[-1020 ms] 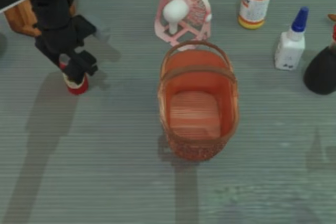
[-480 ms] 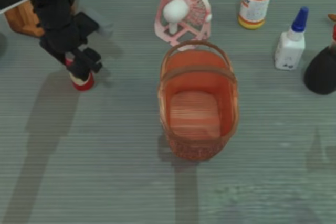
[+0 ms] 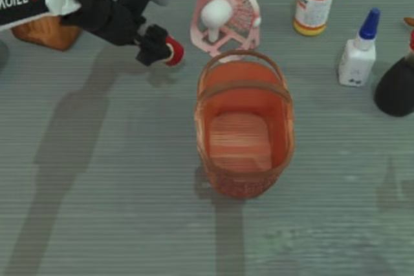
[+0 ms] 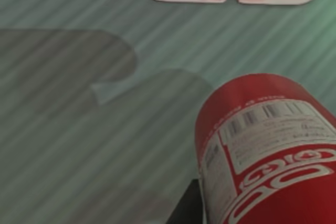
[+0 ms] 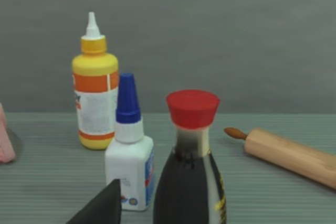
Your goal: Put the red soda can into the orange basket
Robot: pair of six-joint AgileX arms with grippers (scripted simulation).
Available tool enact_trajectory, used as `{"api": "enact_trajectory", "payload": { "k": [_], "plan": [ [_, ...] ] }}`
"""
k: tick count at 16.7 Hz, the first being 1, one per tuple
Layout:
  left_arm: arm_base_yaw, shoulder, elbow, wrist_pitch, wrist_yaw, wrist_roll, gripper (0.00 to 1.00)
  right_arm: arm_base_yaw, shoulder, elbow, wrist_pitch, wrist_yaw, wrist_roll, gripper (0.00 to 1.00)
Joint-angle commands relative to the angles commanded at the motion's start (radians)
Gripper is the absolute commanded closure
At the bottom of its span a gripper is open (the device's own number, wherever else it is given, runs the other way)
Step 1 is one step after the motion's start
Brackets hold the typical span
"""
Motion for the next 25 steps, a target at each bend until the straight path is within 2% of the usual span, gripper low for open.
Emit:
{"api": "enact_trajectory", "payload": {
  "k": [8,11,13,16,22,25],
  "plan": [
    [-0.054,-0.114,-0.277,0.818,0.526,-0.258,1.0,0.0,0.0,0.0,0.0,0.0,0.0,0.0],
    [-0.069,-0.167,-0.359,1.046,0.684,-0.332,1.0,0.0,0.0,0.0,0.0,0.0,0.0,0.0],
    [-0.077,-0.197,-0.398,1.147,0.763,-0.367,1.0,0.0,0.0,0.0,0.0,0.0,0.0,0.0],
    [-0.082,-0.223,-0.429,1.219,0.822,-0.393,1.0,0.0,0.0,0.0,0.0,0.0,0.0,0.0],
    [-0.076,-0.217,-0.427,1.224,0.823,-0.391,1.0,0.0,0.0,0.0,0.0,0.0,0.0,0.0],
    [-0.07,-0.161,-0.444,1.295,0.825,-0.391,1.0,0.0,0.0,0.0,0.0,0.0,0.0,0.0]
  ]
}}
